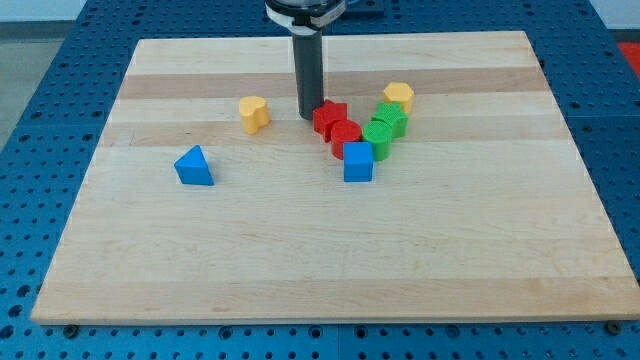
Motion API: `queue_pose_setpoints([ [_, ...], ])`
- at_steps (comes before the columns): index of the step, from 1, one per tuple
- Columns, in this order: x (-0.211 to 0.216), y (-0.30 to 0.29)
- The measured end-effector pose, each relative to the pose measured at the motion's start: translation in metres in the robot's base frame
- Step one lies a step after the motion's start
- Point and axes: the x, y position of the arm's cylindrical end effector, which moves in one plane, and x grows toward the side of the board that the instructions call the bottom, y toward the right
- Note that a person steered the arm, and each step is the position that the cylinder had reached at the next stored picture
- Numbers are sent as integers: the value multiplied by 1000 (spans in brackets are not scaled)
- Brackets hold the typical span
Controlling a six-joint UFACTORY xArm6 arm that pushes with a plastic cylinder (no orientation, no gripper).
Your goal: Push the red star into the red circle
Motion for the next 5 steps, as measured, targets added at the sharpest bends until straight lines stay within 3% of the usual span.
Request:
queue_pose_setpoints([
  [5,8,-19],
])
